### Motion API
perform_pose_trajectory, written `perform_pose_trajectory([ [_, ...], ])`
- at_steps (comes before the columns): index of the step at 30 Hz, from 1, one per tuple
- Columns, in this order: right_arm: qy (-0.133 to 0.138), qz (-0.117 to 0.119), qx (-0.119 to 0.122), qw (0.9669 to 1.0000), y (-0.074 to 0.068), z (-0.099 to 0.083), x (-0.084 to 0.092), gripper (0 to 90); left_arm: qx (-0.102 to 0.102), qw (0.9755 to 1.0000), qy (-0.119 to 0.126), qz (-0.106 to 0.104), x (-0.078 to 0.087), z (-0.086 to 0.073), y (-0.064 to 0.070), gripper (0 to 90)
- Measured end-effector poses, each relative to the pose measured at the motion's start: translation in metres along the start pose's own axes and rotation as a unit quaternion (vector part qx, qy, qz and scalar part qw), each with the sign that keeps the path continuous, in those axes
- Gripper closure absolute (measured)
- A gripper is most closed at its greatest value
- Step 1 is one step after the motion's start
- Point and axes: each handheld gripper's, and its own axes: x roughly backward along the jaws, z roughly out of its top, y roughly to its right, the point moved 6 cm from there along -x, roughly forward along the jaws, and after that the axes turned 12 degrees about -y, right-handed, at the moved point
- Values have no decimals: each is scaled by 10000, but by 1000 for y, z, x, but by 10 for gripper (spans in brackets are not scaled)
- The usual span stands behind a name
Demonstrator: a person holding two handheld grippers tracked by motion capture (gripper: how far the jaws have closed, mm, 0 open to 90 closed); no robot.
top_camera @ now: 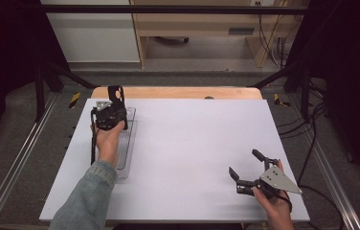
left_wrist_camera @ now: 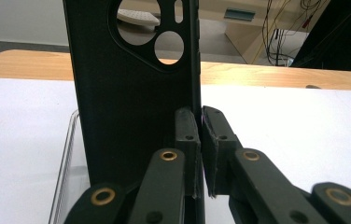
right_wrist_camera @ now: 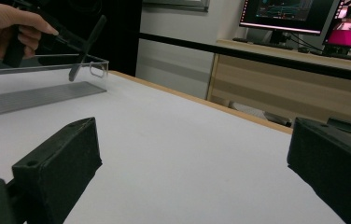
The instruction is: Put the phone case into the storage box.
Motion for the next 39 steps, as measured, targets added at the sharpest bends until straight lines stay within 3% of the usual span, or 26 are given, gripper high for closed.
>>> perform_pose_trajectory([
  [15, -4, 6, -1, 10000, 0, 0, 0, 29, -151, 9998, -109, 20, -2, -2, 0, 858],
  [39, -55, 41, 31, 10000, -2, -1, -2, 29, -218, 9995, -228, -50, -4, -5, 0, 863],
])
